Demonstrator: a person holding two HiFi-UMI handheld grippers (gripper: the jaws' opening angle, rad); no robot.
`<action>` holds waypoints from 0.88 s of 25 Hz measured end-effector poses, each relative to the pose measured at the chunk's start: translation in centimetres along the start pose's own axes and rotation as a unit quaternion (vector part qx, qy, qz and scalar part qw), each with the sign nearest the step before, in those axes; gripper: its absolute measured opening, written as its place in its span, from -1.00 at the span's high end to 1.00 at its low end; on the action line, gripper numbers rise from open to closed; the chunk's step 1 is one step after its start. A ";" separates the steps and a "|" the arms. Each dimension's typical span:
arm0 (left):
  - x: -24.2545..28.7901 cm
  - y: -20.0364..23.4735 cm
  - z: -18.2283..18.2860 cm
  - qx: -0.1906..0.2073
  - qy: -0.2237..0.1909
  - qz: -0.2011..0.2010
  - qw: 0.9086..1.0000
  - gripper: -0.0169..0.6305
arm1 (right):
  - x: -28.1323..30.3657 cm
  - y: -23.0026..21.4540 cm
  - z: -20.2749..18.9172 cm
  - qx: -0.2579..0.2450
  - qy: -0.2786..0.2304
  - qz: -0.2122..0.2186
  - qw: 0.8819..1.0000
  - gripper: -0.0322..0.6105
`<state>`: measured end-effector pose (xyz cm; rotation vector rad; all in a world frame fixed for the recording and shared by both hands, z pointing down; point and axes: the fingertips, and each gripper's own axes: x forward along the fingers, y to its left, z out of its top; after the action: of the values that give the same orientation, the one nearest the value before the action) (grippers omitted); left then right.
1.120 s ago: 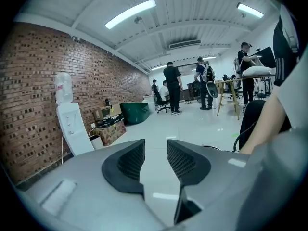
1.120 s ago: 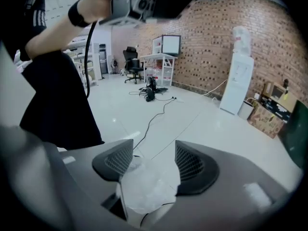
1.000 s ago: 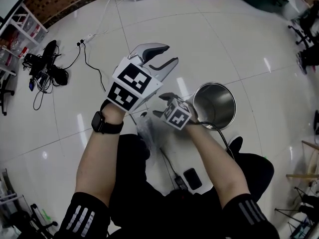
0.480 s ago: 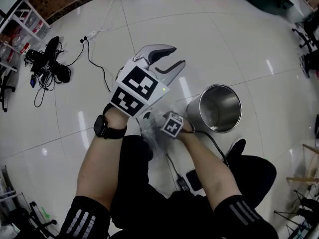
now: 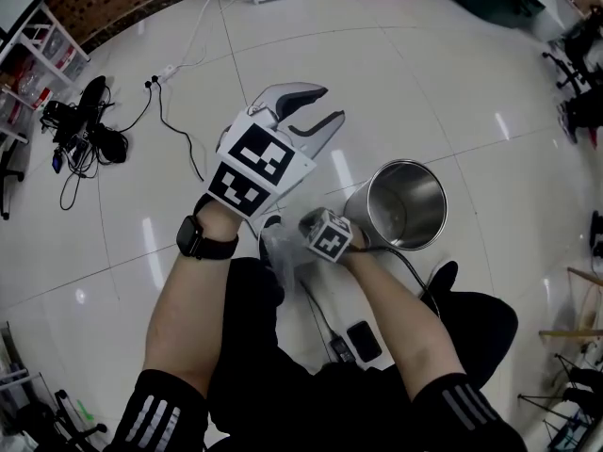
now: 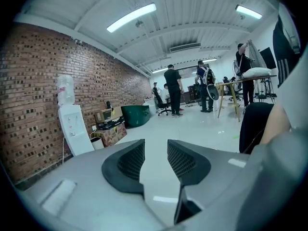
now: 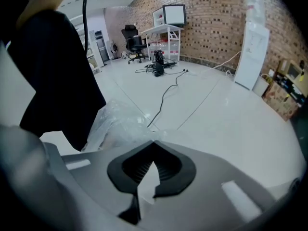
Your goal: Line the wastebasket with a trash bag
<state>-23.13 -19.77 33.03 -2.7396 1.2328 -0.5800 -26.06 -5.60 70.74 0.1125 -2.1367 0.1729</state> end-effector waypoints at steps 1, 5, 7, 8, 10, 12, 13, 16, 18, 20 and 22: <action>0.0 0.0 0.2 0.001 -0.001 0.001 1.000 0.51 | -1.1 -0.5 0.7 -0.004 -0.009 -0.009 1.000 0.88; 0.6 0.0 0.9 0.005 -0.007 0.010 1.000 0.51 | -6.1 -2.9 3.2 -0.029 -0.043 -0.052 0.997 0.88; 0.7 0.1 1.2 0.005 -0.012 0.016 1.000 0.51 | -9.0 -4.0 4.4 -0.035 -0.058 -0.072 0.995 0.88; 0.6 0.1 1.2 0.004 -0.012 0.019 1.000 0.51 | -10.4 -4.5 4.9 -0.037 -0.066 -0.081 0.994 0.88; 0.4 0.2 1.2 0.004 -0.011 0.025 1.000 0.51 | -13.6 -5.5 6.1 -0.040 -0.084 -0.104 0.990 0.88; 0.4 0.5 1.4 0.004 -0.012 0.030 0.999 0.51 | -17.1 -6.7 7.2 -0.042 -0.100 -0.129 0.986 0.88; 0.4 0.6 1.4 0.004 -0.013 0.032 0.999 0.51 | -18.8 -7.3 7.6 -0.044 -0.107 -0.141 0.983 0.88; 0.4 1.1 1.3 0.000 -0.013 0.039 0.999 0.51 | -23.6 -8.8 8.2 -0.046 -0.123 -0.169 0.977 0.88; 0.4 1.3 1.2 -0.001 -0.012 0.042 0.999 0.51 | -26.5 -9.4 8.4 -0.041 -0.135 -0.184 0.973 0.88; 0.4 1.4 1.1 -0.002 -0.011 0.044 0.999 0.51 | -29.1 -9.9 8.1 -0.040 -0.140 -0.200 0.969 0.88; 0.5 1.4 1.0 -0.002 -0.010 0.045 0.999 0.51 | -31.2 -10.4 7.2 -0.041 -0.137 -0.217 0.966 0.88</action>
<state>-23.45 -21.20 31.98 -2.6697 1.3451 -0.5412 -13.66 -16.63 41.44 0.5789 -2.3296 -0.2009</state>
